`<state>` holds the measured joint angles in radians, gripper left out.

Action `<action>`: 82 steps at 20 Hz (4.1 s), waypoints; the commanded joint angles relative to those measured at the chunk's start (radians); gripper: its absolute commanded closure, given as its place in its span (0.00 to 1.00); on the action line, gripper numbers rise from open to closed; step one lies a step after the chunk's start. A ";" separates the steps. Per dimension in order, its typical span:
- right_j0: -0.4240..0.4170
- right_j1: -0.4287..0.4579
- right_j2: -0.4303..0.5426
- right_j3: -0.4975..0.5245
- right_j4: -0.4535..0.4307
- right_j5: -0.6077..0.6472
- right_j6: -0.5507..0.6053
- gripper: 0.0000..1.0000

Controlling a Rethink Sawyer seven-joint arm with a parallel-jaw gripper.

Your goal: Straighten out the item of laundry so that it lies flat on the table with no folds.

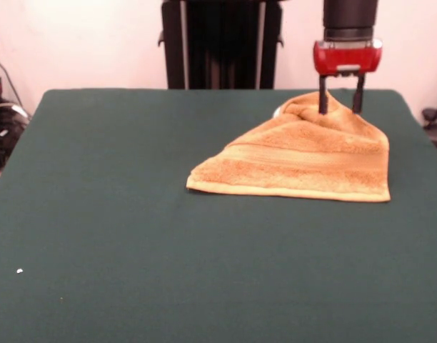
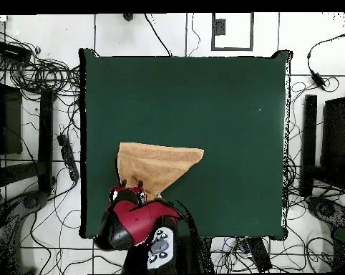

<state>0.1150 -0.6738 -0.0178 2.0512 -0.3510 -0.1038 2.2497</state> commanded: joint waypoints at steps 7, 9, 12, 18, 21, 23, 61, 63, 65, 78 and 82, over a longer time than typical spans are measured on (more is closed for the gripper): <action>0.011 -0.003 0.107 0.136 0.036 0.055 0.127 0.00; 0.008 0.002 0.110 0.139 0.033 0.049 0.123 0.00; 0.021 0.023 0.089 0.145 0.027 0.012 0.128 0.00; 0.048 0.094 0.048 0.143 0.014 -0.059 0.134 0.00; 0.061 0.141 0.035 0.138 0.014 -0.104 0.143 0.00; 0.066 0.178 0.028 0.133 0.013 -0.135 0.149 0.00; 0.129 0.169 -0.027 0.119 0.110 -0.133 0.082 0.00; 0.107 0.125 -0.003 0.122 0.094 -0.077 0.074 0.00; 0.097 0.080 0.009 0.127 0.088 -0.024 0.068 0.00; 0.010 0.002 0.114 0.087 0.064 0.112 0.058 0.00; 0.022 -0.021 0.121 0.070 0.084 0.136 0.062 0.00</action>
<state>0.1317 -0.6800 -0.0488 2.2159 -0.3093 -0.0771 2.2497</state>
